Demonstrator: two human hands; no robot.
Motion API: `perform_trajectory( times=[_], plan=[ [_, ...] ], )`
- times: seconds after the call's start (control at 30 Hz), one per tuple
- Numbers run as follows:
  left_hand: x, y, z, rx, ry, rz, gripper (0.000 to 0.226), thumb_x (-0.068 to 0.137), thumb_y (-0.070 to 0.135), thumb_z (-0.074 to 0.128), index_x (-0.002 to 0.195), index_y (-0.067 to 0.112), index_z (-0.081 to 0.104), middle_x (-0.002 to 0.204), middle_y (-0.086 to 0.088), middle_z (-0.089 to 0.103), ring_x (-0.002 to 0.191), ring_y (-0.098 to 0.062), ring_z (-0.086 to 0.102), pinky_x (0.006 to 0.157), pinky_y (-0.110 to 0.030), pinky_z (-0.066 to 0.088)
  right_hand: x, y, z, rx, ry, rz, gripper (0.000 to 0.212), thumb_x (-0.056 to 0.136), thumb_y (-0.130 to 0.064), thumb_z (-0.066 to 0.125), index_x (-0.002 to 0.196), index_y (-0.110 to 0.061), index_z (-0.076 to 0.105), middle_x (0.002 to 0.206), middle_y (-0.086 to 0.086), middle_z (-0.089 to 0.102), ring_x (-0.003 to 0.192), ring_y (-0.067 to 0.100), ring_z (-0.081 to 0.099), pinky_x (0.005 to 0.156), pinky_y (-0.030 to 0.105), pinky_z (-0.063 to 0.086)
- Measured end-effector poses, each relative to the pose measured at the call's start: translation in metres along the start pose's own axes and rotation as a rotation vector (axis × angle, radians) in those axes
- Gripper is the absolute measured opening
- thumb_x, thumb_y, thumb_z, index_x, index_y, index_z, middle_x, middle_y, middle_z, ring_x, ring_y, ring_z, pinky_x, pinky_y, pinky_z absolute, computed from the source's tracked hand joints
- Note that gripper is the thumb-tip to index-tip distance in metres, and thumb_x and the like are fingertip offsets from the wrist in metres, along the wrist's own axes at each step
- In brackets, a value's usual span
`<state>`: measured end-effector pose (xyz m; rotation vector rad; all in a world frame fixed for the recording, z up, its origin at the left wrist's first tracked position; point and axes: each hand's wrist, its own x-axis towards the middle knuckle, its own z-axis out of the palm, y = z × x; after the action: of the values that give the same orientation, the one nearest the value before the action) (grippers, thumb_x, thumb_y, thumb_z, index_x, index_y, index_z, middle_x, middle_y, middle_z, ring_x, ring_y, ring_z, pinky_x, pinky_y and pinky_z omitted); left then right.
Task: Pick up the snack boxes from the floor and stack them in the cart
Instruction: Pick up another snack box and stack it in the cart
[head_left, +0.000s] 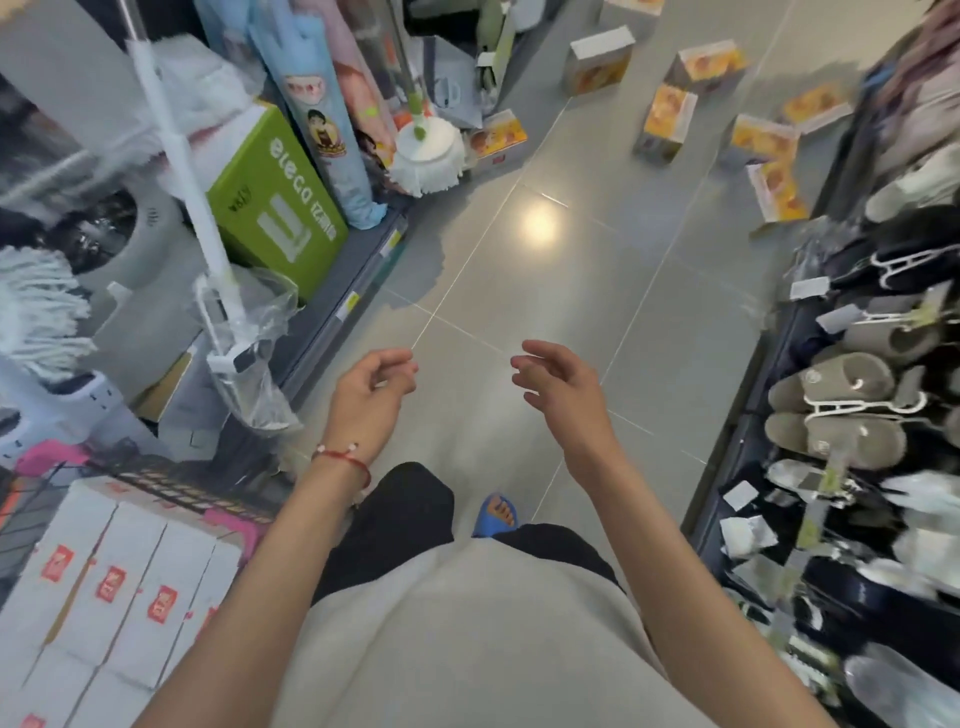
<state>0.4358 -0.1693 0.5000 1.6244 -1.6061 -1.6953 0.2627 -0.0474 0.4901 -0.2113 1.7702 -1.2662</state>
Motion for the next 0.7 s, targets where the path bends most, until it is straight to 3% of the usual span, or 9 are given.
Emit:
perform_trajectory(
  times=[0.2, 0.43, 0.7],
  plan=[
    [0.059, 0.056, 0.050, -0.026, -0.074, 0.026, 0.023, 0.095, 0.006, 0.059, 0.102, 0.026, 0.067, 0.105, 0.005, 0.072, 0.110, -0.022, 0.067, 0.097, -0.038, 0.050, 0.054, -0.038, -0.036, 0.083, 0.076, 0.014, 0.025, 0.102, -0.014, 0.060, 0.125, -0.020, 0.067, 0.114, -0.002, 0.076, 0.105, 0.015, 0.072, 0.094, 0.031, 0.054],
    [0.167, 0.132, 0.126, 0.016, -0.232, 0.013, 0.022, 0.097, 0.008, 0.056, 0.115, 0.014, 0.067, 0.114, -0.005, 0.072, 0.097, -0.017, 0.068, 0.088, -0.030, 0.049, 0.141, -0.100, -0.076, 0.165, 0.246, 0.039, 0.024, 0.101, -0.018, 0.064, 0.124, -0.024, 0.068, 0.115, -0.003, 0.076, 0.102, 0.011, 0.073, 0.094, 0.028, 0.055],
    [0.254, 0.212, 0.205, 0.141, -0.438, 0.067, 0.024, 0.097, 0.006, 0.056, 0.102, 0.027, 0.067, 0.105, 0.001, 0.072, 0.104, -0.022, 0.068, 0.081, -0.022, 0.047, 0.217, -0.172, -0.111, 0.310, 0.383, 0.061, 0.020, 0.100, -0.018, 0.066, 0.118, -0.025, 0.069, 0.115, 0.002, 0.076, 0.096, 0.009, 0.072, 0.095, 0.032, 0.054]
  ],
)
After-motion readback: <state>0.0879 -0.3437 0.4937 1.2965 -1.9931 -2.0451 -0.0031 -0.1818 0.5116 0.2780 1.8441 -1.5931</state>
